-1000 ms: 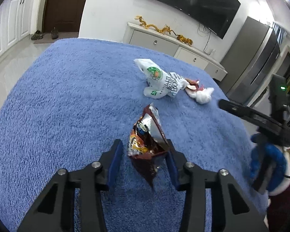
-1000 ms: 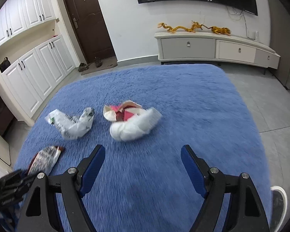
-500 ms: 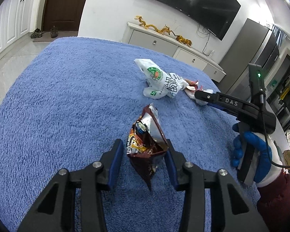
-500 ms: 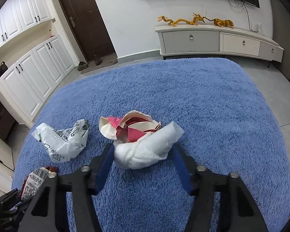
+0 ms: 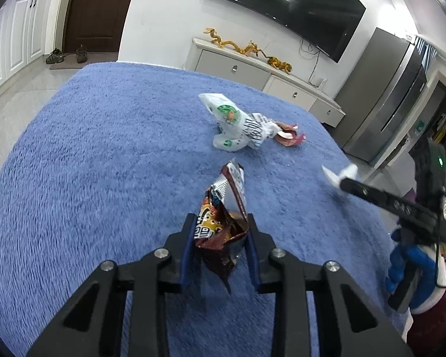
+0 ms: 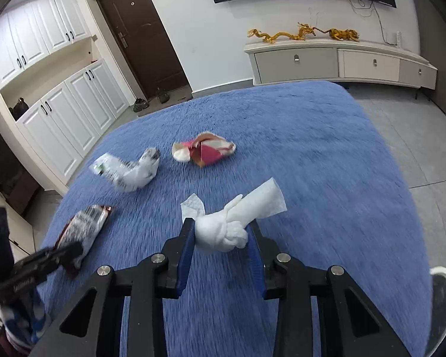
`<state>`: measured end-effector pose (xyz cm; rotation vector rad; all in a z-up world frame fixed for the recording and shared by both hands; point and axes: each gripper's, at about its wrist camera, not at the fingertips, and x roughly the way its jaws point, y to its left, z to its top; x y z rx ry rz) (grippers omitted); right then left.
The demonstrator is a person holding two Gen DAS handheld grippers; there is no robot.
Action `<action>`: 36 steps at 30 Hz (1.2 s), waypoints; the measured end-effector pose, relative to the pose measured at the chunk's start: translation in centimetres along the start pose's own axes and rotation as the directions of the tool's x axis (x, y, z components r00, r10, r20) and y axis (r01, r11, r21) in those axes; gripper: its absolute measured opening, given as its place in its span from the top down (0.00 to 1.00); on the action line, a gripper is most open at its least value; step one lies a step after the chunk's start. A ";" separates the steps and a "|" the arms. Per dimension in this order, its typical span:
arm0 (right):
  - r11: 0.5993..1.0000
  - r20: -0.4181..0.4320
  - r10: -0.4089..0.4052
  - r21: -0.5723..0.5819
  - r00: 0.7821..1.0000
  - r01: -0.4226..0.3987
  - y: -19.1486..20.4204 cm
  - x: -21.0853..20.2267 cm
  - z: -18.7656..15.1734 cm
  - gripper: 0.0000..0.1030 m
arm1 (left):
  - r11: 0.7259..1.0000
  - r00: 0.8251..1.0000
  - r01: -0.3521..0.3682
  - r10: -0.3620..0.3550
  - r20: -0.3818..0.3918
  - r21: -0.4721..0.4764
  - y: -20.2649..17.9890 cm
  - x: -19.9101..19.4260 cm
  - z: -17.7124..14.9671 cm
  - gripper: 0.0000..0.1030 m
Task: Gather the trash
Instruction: 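Grasp the brown chip bag with the left tool while the right tool grasps the white tissue, then carry both items to the trash bin and open both tools over it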
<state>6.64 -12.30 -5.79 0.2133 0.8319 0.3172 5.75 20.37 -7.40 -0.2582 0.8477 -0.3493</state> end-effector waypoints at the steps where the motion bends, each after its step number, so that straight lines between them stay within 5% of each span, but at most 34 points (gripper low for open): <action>1: 1.000 0.001 -0.003 0.001 1.000 0.003 -0.1 -0.6 -0.3 0.69 | 1.000 1.000 0.011 -0.011 0.000 -0.005 -0.2 -0.4 -0.4 0.72; 13: 0.994 0.011 -0.091 0.064 0.996 0.090 -1.8 -9.2 -7.4 0.69 | 0.998 0.999 0.040 -0.041 0.022 0.044 -3.5 -5.2 -3.7 0.73; 27: 0.990 0.124 -0.116 0.098 0.985 0.104 -2.2 -17.0 -10.6 0.69 | 0.989 0.995 0.055 -0.066 0.075 0.135 -8.5 -10.3 -6.0 0.73; 36: 0.973 0.199 -0.149 0.202 0.969 0.109 -6.4 -20.8 -11.7 0.69 | 0.965 0.992 0.094 -0.112 0.060 0.243 -14.6 -10.4 -5.2 0.73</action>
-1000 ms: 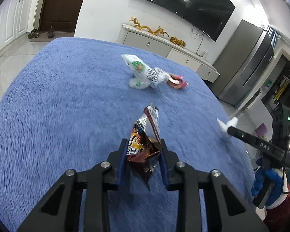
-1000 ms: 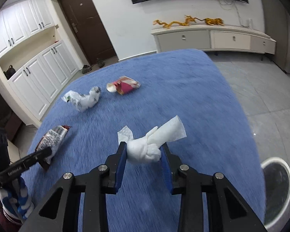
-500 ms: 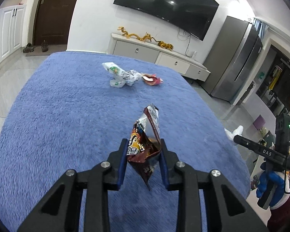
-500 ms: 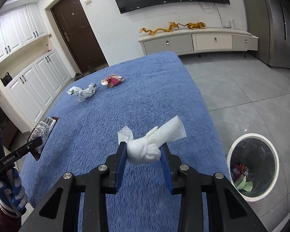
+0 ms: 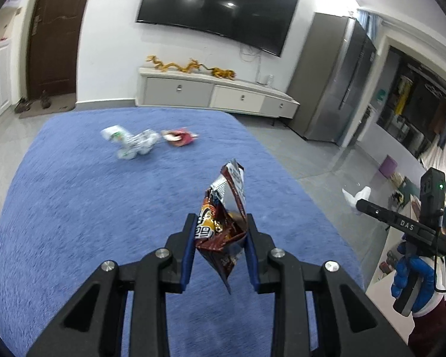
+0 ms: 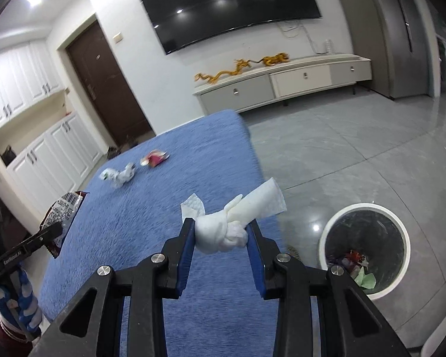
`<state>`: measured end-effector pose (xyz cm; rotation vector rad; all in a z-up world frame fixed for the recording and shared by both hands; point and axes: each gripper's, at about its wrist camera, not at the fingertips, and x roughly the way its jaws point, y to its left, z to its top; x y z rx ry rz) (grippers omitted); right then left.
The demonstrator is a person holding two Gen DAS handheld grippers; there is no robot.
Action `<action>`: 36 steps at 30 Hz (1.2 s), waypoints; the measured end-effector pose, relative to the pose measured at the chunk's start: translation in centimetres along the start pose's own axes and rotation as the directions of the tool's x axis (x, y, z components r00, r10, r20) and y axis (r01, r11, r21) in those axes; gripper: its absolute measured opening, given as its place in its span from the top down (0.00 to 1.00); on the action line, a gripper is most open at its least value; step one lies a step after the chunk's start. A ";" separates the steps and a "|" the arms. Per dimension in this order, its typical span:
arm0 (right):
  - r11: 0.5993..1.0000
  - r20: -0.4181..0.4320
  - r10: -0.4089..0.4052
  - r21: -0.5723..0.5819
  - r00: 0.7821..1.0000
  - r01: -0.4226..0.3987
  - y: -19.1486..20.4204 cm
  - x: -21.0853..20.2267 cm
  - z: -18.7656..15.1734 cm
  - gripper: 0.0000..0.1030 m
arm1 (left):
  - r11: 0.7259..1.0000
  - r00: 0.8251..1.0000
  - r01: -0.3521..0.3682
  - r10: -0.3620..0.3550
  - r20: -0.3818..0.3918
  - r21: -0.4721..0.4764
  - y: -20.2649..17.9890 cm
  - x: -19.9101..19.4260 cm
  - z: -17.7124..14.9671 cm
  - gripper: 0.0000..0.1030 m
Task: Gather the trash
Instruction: 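Carry both items to the trash bin and open both tools over it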
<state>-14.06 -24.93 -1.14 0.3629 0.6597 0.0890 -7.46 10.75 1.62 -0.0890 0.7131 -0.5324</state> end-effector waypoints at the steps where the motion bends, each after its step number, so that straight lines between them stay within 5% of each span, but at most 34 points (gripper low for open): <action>1: 1.000 0.006 -0.003 0.011 1.000 0.003 -0.5 -0.2 0.1 0.69 | 1.000 1.000 0.010 -0.010 -0.003 0.014 -0.9 0.3 0.4 0.73; 16: 0.956 0.046 -0.136 0.268 0.990 0.119 -13.0 -1.2 -0.9 0.68 | 0.952 0.972 0.208 -0.176 -0.154 0.225 -16.7 11.1 4.7 0.73; 27: 0.880 -0.044 -0.248 0.407 0.968 0.244 -22.0 1.9 -2.3 0.67 | 0.887 0.904 0.349 -0.235 -0.357 0.301 -28.3 24.3 4.4 0.72; 31: 0.862 -0.088 -0.282 0.414 0.955 0.293 -23.8 3.7 -2.6 0.57 | 0.886 0.873 0.389 -0.266 -0.408 0.254 -30.4 28.2 4.1 0.71; 36: 0.838 -0.125 -0.305 0.436 0.944 0.329 -25.4 4.5 -3.5 0.44 | 0.887 0.841 0.420 -0.303 -0.448 0.190 -31.7 31.6 4.1 0.44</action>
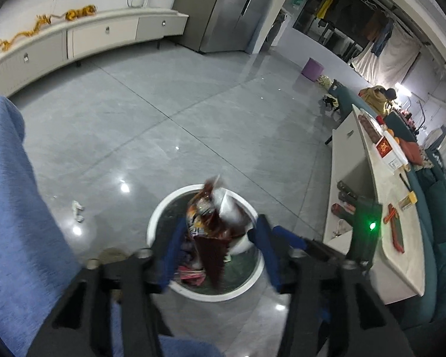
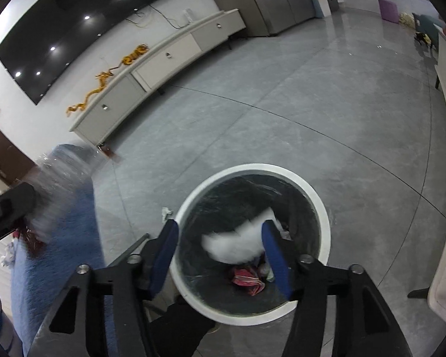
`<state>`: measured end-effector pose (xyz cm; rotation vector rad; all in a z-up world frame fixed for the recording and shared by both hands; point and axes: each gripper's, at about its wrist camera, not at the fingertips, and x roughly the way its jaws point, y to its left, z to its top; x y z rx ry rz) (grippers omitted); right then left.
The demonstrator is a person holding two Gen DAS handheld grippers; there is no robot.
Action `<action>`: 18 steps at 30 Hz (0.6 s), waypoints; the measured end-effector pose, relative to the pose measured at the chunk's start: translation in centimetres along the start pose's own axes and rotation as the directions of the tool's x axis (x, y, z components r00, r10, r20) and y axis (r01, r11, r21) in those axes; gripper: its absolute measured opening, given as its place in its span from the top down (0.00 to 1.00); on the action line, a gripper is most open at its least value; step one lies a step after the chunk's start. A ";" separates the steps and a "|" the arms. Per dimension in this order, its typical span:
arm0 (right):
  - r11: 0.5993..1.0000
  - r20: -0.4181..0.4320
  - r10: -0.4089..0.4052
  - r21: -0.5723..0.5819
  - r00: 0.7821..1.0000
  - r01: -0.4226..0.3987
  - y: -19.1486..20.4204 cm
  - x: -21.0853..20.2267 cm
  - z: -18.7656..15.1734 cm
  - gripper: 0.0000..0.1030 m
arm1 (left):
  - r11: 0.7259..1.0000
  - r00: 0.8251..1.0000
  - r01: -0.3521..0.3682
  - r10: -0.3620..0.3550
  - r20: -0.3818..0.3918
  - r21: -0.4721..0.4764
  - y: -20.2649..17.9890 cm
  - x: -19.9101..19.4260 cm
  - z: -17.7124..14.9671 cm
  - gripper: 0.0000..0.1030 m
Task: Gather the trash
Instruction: 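Carry both items to the trash bin and open both tools over it, then move both tools back over the rug toward the last two wrappers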
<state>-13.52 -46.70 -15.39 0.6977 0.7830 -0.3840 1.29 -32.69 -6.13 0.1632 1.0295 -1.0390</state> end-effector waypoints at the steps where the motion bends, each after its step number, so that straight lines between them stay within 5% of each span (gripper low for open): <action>1: 1.000 -0.006 -0.006 0.006 1.000 0.006 -0.3 0.2 -0.1 0.44 | 1.000 1.000 0.002 -0.002 -0.001 -0.013 0.1 0.5 0.2 0.42; 9: 0.999 0.001 -0.019 0.045 1.000 0.019 -0.4 -0.8 0.0 0.44 | 0.999 1.000 -0.021 0.021 -0.002 -0.032 0.8 0.2 -1.0 0.42; 14: 0.999 0.044 -0.008 0.037 0.999 0.006 0.8 -2.6 0.6 0.43 | 0.995 0.993 -0.097 0.099 0.060 -0.037 0.8 -3.0 -2.0 0.42; 18: 1.000 0.089 -0.003 0.003 0.996 0.002 2.8 -4.9 0.8 0.42 | 0.981 0.972 -0.189 0.194 0.136 -0.044 1.0 -6.5 -3.1 0.41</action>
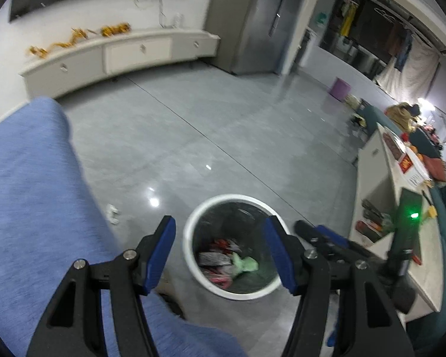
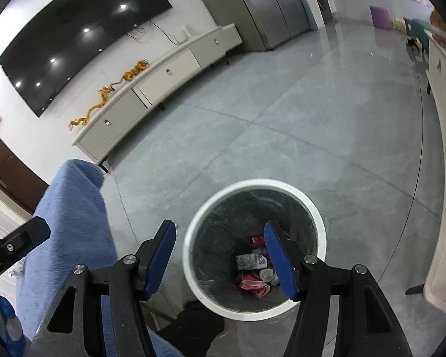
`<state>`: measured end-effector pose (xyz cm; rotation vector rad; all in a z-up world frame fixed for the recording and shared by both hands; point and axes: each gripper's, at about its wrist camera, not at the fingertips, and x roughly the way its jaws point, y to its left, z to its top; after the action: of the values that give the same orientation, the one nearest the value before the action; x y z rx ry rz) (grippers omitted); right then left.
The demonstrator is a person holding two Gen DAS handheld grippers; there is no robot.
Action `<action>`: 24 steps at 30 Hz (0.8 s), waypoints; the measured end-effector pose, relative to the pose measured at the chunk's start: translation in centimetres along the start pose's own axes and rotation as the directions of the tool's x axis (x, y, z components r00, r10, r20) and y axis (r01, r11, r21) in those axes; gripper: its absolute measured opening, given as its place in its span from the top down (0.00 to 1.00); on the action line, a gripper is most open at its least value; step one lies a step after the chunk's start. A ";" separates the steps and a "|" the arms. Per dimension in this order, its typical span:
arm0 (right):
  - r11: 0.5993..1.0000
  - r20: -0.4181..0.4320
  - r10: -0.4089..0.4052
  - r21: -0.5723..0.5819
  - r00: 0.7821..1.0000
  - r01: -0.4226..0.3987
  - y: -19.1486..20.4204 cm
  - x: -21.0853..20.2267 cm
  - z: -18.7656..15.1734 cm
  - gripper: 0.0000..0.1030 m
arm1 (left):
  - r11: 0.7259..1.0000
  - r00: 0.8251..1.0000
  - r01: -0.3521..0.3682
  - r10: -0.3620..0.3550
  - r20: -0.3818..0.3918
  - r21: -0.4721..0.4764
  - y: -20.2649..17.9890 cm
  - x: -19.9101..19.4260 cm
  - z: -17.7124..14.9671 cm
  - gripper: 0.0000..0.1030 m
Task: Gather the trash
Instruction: 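Move both tools back over the rug toward the last two wrappers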
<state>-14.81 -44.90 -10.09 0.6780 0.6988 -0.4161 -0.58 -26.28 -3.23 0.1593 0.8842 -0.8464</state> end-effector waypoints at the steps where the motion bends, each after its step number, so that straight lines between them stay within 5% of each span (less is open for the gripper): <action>1: 1.000 0.014 0.003 -0.012 1.000 -0.003 0.7 -0.8 0.1 0.42 | 1.000 0.999 -0.028 0.028 0.027 -0.004 0.3 -1.3 -0.2 0.41; 9: 0.992 0.099 0.047 -0.120 0.994 -0.035 6.4 -5.6 0.1 0.38 | 0.983 0.965 -0.172 0.182 0.191 -0.067 3.2 -9.2 -1.6 0.39; 13: 0.983 0.131 0.074 -0.174 0.989 -0.050 9.0 -7.4 -0.2 0.32 | 0.966 0.928 -0.228 0.253 0.272 -0.122 5.0 -13.3 -2.6 0.27; 20: 0.961 0.156 0.122 -0.266 0.980 -0.078 13.6 -9.8 -1.6 0.28 | 0.934 0.865 -0.283 0.347 0.362 -0.217 8.1 -19.1 -5.0 0.25; 24: 0.946 0.161 0.145 -0.312 0.976 -0.089 15.8 -10.7 -2.5 0.25 | 0.907 0.815 -0.312 0.409 0.410 -0.284 9.6 -22.1 -6.6 0.25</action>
<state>-14.58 -30.57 2.77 0.3824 0.5301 -0.2488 -5.38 -3.97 6.80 -0.0564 0.4591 -0.3981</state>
